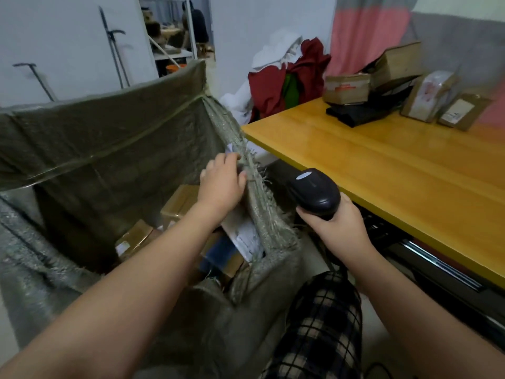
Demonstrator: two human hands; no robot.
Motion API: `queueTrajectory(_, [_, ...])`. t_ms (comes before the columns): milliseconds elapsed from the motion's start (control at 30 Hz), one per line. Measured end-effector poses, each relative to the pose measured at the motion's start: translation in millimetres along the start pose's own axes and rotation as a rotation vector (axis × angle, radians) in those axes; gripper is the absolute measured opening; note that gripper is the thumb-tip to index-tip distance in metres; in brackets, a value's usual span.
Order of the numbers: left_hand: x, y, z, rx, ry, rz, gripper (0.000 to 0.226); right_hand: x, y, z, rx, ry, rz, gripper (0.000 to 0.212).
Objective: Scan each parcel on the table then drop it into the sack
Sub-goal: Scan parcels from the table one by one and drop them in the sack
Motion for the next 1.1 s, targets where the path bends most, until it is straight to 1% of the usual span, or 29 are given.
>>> queueTrajectory(67, [-3.9, 39.9, 10.2, 0.133, 0.058, 0.036, 0.039, -27.3, 4.7, 13.2, 0.004, 0.058, -0.042, 0.038])
queueTrajectory(233, [15.3, 167.3, 34.7, 0.438, -0.021, 0.134, 0.038, -116.9, 28.9, 53.5, 0.068, 0.279, -0.067, 0.031])
queueTrajectory(300, [28.6, 219.9, 46.7, 0.540, -0.059, 0.178, 0.038, -158.7, 39.2, 76.9, 0.088, 0.396, -0.056, 0.032])
queueTrajectory(500, [78.3, 354.8, 83.6, 0.760, -0.196, 0.247, 0.040, -270.8, 78.3, 162.1, 0.234, 0.718, -0.092, 0.032])
queueTrajectory(633, [100.6, 427.0, 97.0, 0.880, -0.265, 0.297, 0.043, -311.1, 97.6, 198.1, 0.289, 0.853, -0.136, 0.022])
queueTrajectory(700, [105.2, 456.7, 96.8, 0.913, -0.291, 0.313, 0.049, -319.8, 100.8, 206.4, 0.288, 0.887, -0.172, 0.024])
queueTrajectory(767, [108.5, 480.6, 92.0, 0.907, -0.339, 0.297, 0.061, -325.1, 102.1, 210.9, 0.285, 0.902, -0.220, 0.021])
queueTrajectory(833, [113.4, 497.6, 85.1, 0.877, -0.431, 0.256, 0.078, -329.7, 104.5, 213.5, 0.292, 0.907, -0.263, 0.018])
queueTrajectory(900, [120.6, 507.2, 76.3, 0.858, -0.527, 0.203, 0.088, -333.7, 106.4, 215.1, 0.300, 0.911, -0.292, 0.014])
queueTrajectory(967, [127.5, 509.7, 68.1, 0.858, -0.632, 0.209, 0.085, -336.8, 109.2, 215.9, 0.303, 0.916, -0.316, 0.014])
queueTrajectory(1033, [129.7, 504.9, 65.6, 0.869, -0.716, 0.299, 0.076, -337.9, 110.6, 215.1, 0.299, 0.912, -0.336, 0.016])
queueTrajectory(1100, [126.3, 494.3, 66.5, 0.879, -0.723, 0.372, 0.071, -337.5, 111.0, 213.7, 0.288, 0.912, -0.344, 0.018])
Point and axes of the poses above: each hand's wrist, its own z-axis away from the middle knuckle, its own x-axis out of the palm, y = z × x, the point moved 4 cm from there along -z, towards the middle knuckle, and after that the axes turned 7 degrees about -y, right-handed, at the moved point
